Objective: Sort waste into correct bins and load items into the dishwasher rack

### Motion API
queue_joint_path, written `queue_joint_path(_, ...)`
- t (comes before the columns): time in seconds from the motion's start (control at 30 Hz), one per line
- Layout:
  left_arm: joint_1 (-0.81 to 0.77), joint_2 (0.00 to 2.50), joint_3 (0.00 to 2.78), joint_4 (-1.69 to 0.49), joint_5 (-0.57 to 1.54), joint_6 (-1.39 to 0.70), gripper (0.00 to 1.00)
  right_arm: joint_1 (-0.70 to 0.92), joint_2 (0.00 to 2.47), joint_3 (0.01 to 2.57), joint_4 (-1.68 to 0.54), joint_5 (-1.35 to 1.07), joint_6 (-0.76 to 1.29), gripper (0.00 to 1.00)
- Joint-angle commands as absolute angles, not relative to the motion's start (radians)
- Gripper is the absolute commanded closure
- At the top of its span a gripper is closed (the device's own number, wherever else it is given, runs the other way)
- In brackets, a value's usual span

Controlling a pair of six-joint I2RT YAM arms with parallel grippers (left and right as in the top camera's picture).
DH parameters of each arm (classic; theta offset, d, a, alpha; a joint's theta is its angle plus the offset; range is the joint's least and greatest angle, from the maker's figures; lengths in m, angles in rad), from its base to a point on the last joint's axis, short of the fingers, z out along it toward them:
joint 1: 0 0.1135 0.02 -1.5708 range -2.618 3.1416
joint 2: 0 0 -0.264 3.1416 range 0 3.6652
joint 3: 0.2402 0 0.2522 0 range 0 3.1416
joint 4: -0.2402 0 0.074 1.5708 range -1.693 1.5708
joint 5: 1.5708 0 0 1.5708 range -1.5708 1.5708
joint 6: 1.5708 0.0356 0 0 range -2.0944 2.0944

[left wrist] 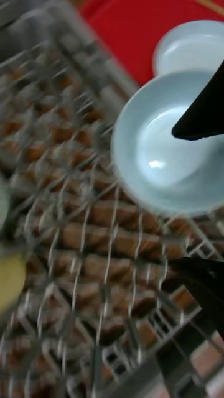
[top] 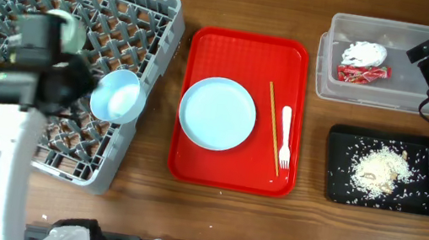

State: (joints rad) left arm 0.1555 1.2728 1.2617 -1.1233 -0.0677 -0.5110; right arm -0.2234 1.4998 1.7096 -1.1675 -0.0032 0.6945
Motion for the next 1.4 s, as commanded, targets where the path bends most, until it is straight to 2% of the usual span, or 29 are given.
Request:
queue_joint_path(0.0, 0.377, 1.234, 1.272, -1.163, 0.106, -0.527, 0.4, -0.223, 1.506, 1.708, -1.099, -0.001, 0.744, 0.0)
queue_joint_path(0.1, 0.504, 1.234, 1.272, -1.196, 0.123, -0.529, 0.4, -0.223, 1.507, 1.708, -1.052, -0.028, 0.801, 0.0)
queue_joint_path(0.2, 0.595, 1.234, 1.272, -1.215, 0.127, -0.54, 0.41, -0.223, 1.507, 1.708, -1.069, -0.181, 0.807, 0.0)
queue_joint_path(0.3, 0.687, 1.234, 1.272, -1.227, 0.135, -0.575, 0.41, -0.223, 1.507, 1.708, -1.07, -0.237, 0.909, 0.0)
queue_joint_path(0.37, 0.747, 1.234, 1.272, -1.231, 0.152, -0.618, 0.4, -0.212, 1.51, 1.708, -1.068, -0.464, 0.861, 0.0)
queue_joint_path(0.4, 0.78, 1.234, 1.272, -1.232, 0.171, -0.634, 0.39, -0.178, 1.515, 1.707, -1.053, -0.59, 0.762, 0.0)
queue_joint_path(0.47, 0.827, 1.234, 1.272, -1.232, 0.199, -0.645, 0.38, -0.031, 1.528, 1.699, -1.098, -0.632, 0.641, 0.1)
queue_joint_path(0.57, 0.861, 1.234, 1.272, -1.232, 0.2, -0.645, 0.39, 0.221, 1.551, 1.673, -1.147, -0.522, 0.637, 0.11)
queue_joint_path(0.63, 0.887, 1.234, 1.272, -1.232, 0.201, -0.649, 0.41, 0.437, 1.587, 1.654, -1.131, -0.426, 0.75, 0.1)
queue_joint_path(0.73, 0.959, 1.234, 1.272, -1.267, 0.201, -0.711, 0.42, 0.676, 1.67, 1.641, -1.046, -0.342, 0.905, 0.07)
queue_joint_path(0.77, 0.988, 1.234, 1.272, -1.281, 0.202, -0.72, 0.38, 0.736, 1.706, 1.641, -1.001, -0.334, 0.932, 0.06)
queue_joint_path(0.83, 1.018, 1.234, 1.272, -1.299, 0.201, -0.719, 0.2, 0.802, 1.762, 1.641, -0.927, -0.339, 0.971, 0.07)
queue_joint_path(0.87, 1.029, 1.234, 1.272, -1.309, 0.201, -0.719, 0.0, 0.827, 1.787, 1.641, -0.898, -0.345, 0.998, 0.07)
queue_joint_path(1.13, 1.035, 1.234, 1.272, -1.352, 0.201, -0.719, 0.0, 0.913, 1.988, 1.641, -0.645, -0.42, 1.11, 0.15)
queue_joint_path(1.37, 1.035, 1.234, 1.272, -1.36, 0.201, -0.718, 0.0, 0.925, 2.057, 1.641, -0.56, -0.364, 1.168, 0.1)
